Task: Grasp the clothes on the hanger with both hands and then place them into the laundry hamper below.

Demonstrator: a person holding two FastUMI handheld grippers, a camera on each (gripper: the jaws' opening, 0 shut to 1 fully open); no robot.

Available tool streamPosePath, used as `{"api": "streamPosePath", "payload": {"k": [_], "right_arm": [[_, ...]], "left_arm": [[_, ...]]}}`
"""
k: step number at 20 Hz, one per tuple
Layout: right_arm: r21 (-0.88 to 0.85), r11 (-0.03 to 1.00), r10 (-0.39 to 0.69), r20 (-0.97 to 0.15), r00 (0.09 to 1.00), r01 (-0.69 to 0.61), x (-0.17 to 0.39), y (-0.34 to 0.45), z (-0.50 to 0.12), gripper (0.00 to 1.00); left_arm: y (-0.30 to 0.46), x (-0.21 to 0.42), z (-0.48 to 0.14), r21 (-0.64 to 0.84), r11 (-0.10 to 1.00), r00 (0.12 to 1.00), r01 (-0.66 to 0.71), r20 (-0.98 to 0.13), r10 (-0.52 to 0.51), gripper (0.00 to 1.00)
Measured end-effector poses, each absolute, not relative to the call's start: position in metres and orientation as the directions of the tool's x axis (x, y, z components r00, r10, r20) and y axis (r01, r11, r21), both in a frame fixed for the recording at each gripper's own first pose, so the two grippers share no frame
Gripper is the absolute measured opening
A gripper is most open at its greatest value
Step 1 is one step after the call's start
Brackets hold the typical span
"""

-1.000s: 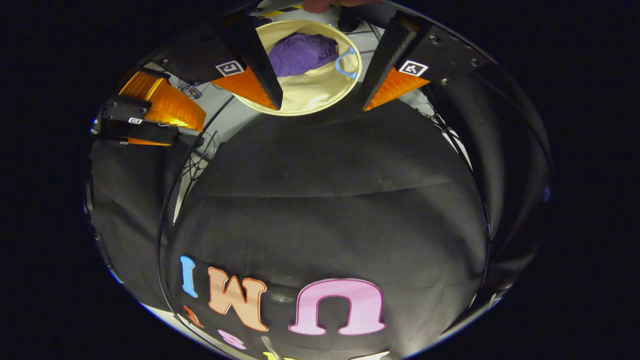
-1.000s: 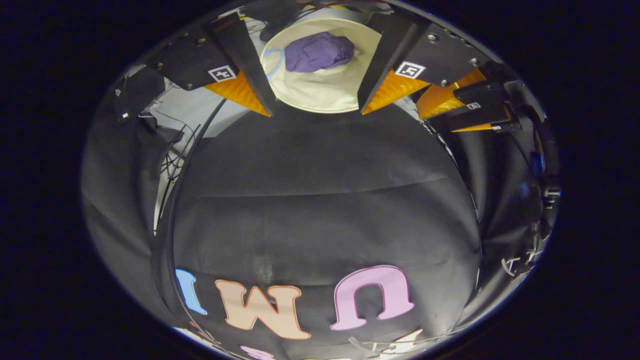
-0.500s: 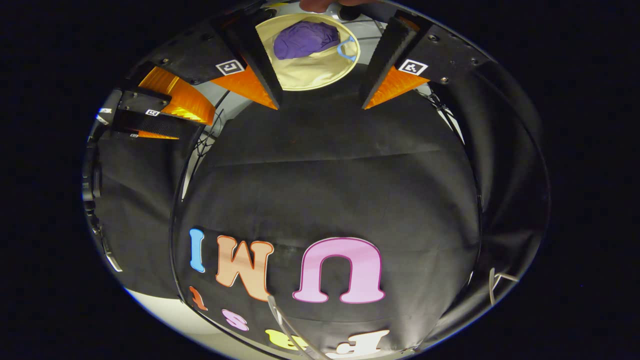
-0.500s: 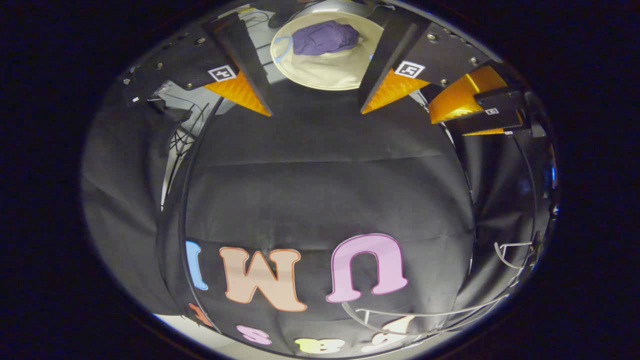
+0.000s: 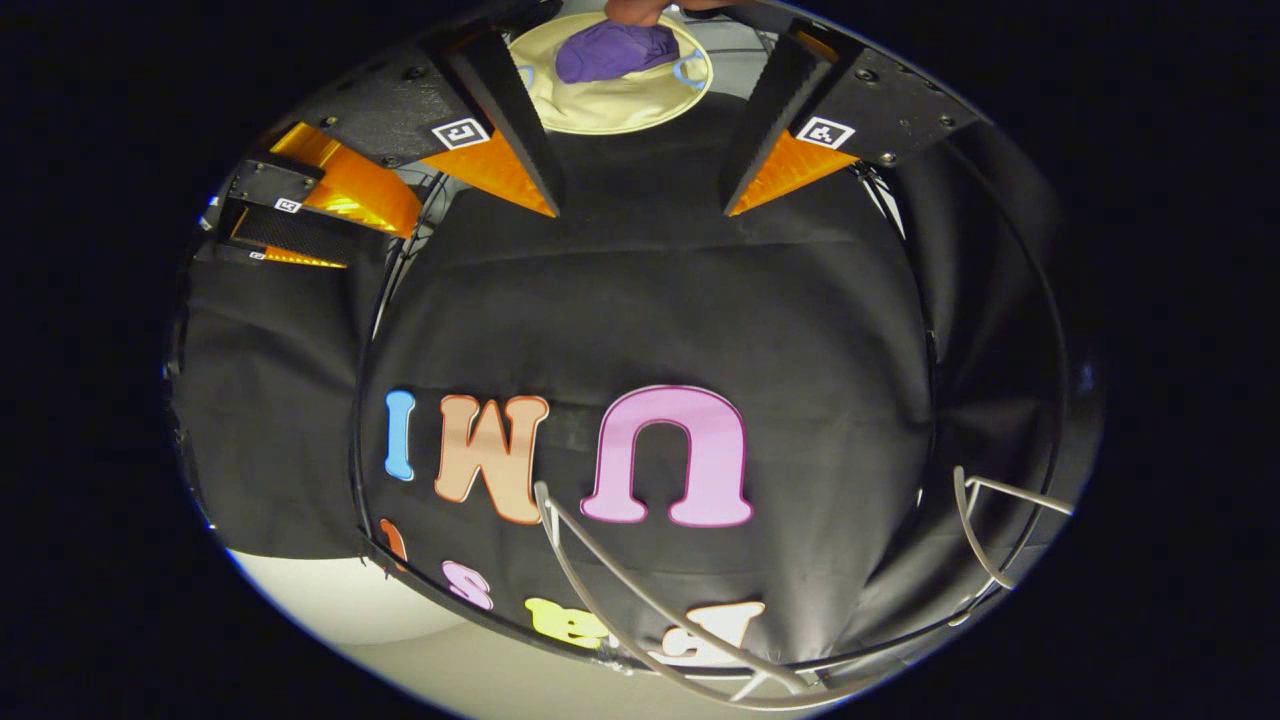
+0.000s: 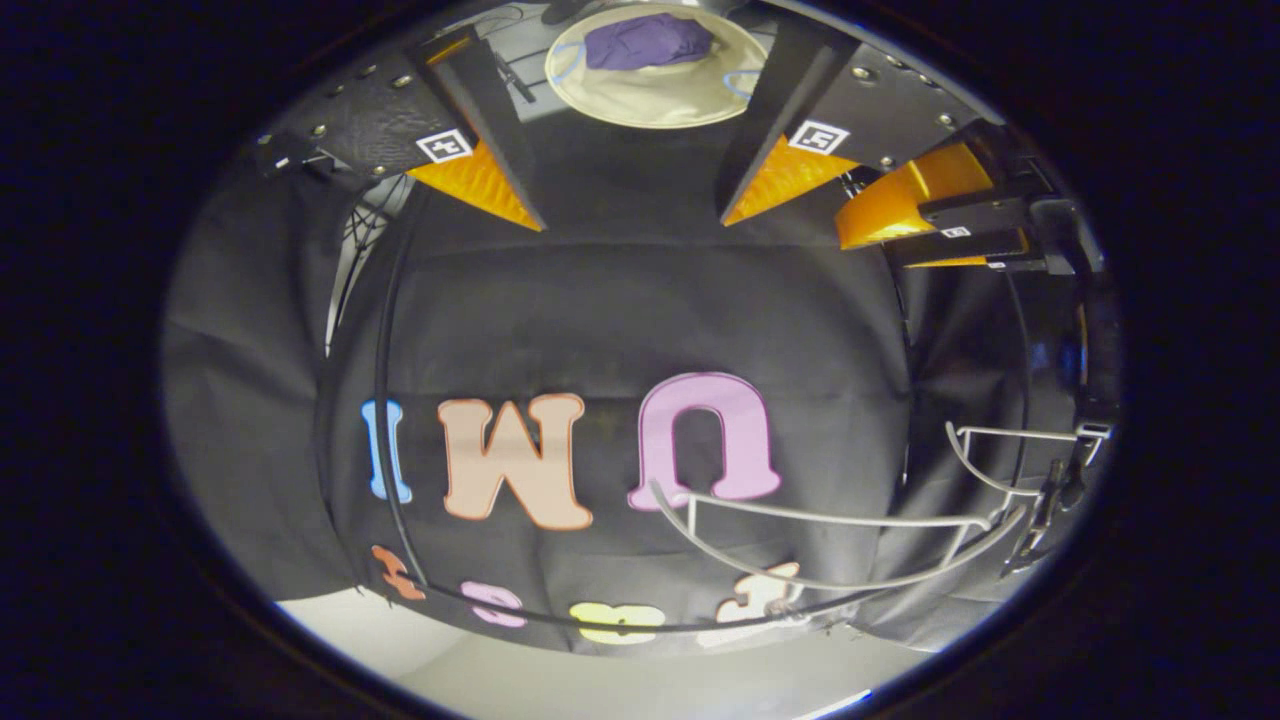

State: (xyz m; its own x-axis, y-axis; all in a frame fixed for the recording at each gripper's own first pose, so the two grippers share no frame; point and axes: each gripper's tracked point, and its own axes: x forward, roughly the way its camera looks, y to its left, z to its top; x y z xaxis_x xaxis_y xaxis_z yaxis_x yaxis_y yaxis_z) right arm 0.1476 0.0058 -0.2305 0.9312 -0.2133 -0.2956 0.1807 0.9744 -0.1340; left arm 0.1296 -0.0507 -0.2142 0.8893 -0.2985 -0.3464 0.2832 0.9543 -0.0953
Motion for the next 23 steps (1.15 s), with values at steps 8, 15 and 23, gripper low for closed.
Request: {"api": "streamPosePath", "payload": {"k": [8, 15, 23], "right_arm": [[-0.130, 0.983, -0.154, -0.198, 0.968, 0.130, 0.115, 0.033, -0.172, 0.98], [-0.143, 0.982, -0.145, -0.128, 0.981, 0.127, 0.085, 0.022, -0.148, 1.00], [-0.101, 0.993, -0.074, -0.084, 0.994, 0.066, 0.063, 0.001, -0.134, 0.93]], "left_arm": [[-0.047, 0.116, -0.157, -0.094, 0.951, 0.911, 0.296, -0.273, -0.310, 0.96], [-0.052, 0.105, -0.129, -0.095, 0.960, 0.939, 0.262, -0.203, -0.276, 0.92], [-0.078, 0.086, -0.124, -0.073, 0.966, 0.943, 0.250, -0.208, -0.260, 0.92]]}}
